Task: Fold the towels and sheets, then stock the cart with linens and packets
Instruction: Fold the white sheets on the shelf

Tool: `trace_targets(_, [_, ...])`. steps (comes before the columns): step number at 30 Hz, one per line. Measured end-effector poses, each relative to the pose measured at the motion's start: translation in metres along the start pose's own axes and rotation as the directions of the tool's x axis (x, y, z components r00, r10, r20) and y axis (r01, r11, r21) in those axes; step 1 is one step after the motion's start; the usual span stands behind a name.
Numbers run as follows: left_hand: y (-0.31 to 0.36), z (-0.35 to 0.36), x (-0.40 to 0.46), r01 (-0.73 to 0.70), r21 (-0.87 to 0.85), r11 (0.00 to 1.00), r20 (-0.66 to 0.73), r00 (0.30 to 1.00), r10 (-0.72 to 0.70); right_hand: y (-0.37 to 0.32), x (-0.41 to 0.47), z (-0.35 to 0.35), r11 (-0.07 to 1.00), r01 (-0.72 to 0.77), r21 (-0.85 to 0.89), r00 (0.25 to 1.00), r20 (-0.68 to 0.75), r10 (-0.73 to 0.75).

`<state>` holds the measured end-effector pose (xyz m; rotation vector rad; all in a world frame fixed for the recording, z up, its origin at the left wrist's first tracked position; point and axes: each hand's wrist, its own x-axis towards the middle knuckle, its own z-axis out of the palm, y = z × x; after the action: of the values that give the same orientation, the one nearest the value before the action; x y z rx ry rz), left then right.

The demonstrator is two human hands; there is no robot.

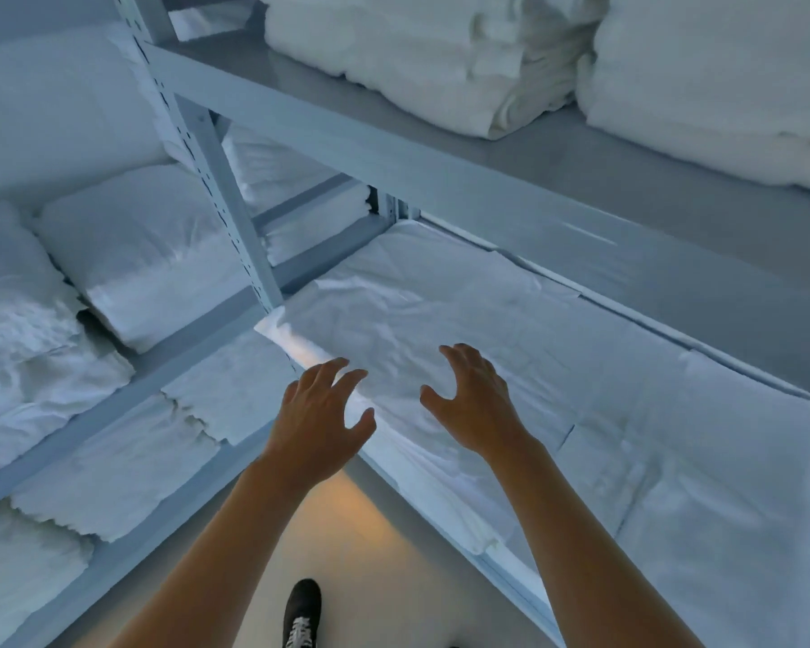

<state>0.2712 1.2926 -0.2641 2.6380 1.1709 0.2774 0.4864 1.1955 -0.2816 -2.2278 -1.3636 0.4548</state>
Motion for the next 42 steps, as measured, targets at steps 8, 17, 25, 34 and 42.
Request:
trace_targets(8, [-0.046,0.043,0.078,-0.316,-0.016,0.949,0.22,0.924,0.312,0.017,0.01,0.058,0.941,-0.337,0.001,0.94,-0.059,0.337])
trace_targets(17, [-0.121,0.124,0.171,-0.515,0.071,0.854,0.399,0.8,0.449,0.03,0.075,0.151,0.894,-0.447,-0.033,0.893,-0.075,0.444])
trace_targets(25, [-0.148,0.218,0.224,-0.578,0.132,0.805,0.488,0.745,0.455,0.067,0.129,0.217,0.892,-0.444,-0.086,0.896,-0.07,0.44])
trace_targets(34, [-0.167,0.27,0.218,-0.499,0.007,0.867,0.405,0.794,0.454,0.104,0.127,0.275,0.85,-0.471,-0.235,0.88,-0.199,0.432])
trace_targets(42, [-0.181,0.264,0.206,-0.474,-0.021,0.88,0.443,0.785,0.434,0.09,0.112,0.275,0.813,-0.515,-0.272,0.857,-0.189,0.48])
